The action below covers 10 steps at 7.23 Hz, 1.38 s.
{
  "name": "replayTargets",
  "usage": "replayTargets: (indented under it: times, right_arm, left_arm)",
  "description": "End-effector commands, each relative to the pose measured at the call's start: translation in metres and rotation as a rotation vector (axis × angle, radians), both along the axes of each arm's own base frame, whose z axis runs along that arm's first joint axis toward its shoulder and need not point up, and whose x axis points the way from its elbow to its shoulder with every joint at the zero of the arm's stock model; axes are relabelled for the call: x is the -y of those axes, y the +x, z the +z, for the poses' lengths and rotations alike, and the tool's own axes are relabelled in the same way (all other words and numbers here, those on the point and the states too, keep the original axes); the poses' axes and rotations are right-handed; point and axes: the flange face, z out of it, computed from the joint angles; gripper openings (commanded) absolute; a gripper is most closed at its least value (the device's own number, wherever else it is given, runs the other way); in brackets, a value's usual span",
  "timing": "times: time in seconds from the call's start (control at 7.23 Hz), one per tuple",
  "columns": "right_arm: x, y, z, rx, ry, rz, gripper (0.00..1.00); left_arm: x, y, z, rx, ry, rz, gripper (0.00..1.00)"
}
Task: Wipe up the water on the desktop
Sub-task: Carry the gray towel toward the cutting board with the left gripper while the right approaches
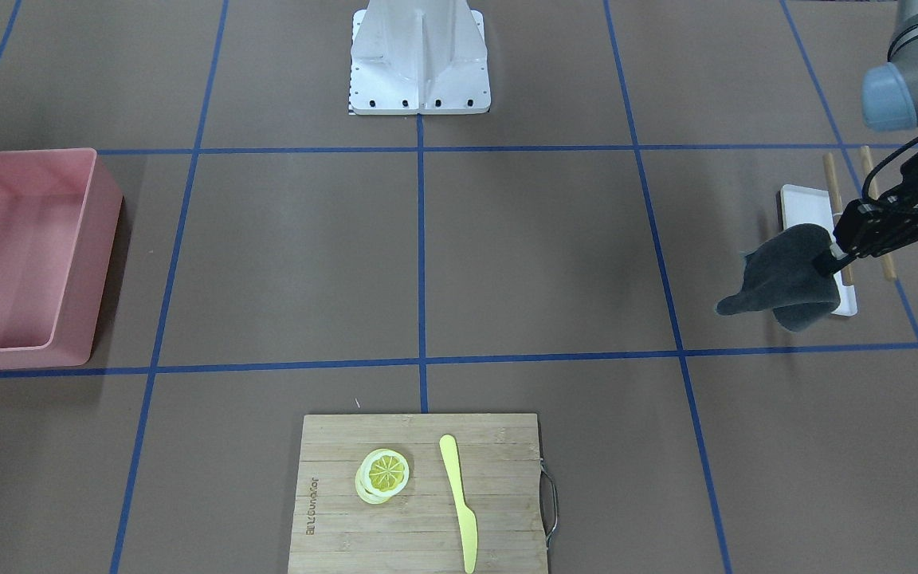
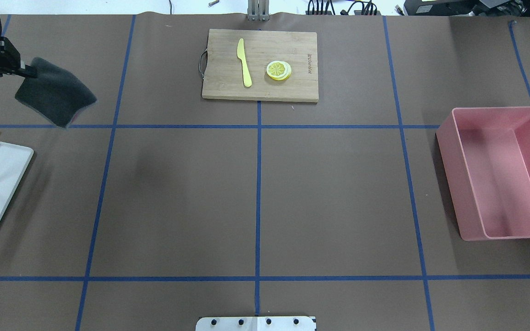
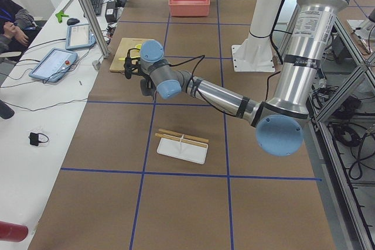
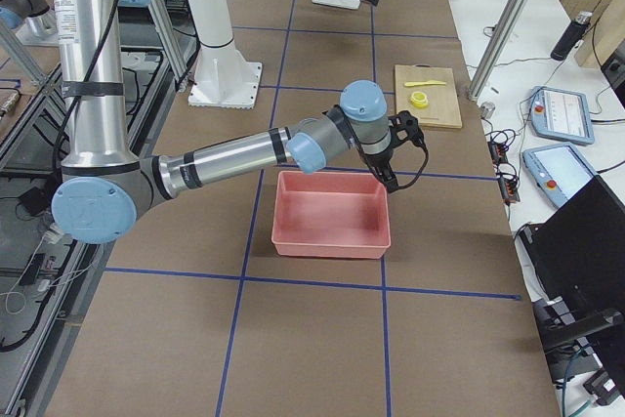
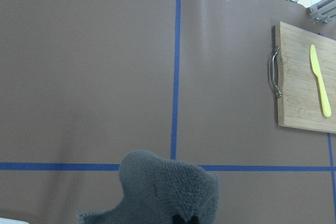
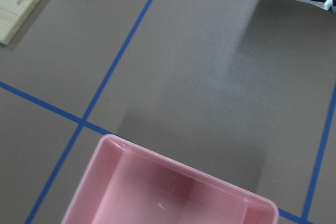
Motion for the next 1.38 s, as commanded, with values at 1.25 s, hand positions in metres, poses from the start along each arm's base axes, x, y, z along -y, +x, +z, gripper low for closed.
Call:
replayTargets:
  times: [1.25]
  right_arm:
    - [-0.051, -0.363, -0.222, 0.197, 0.033, 0.348, 0.99]
  left_arm:
    - [0.003, 0.303, -0.258, -0.391, -0.609, -0.344, 0.00]
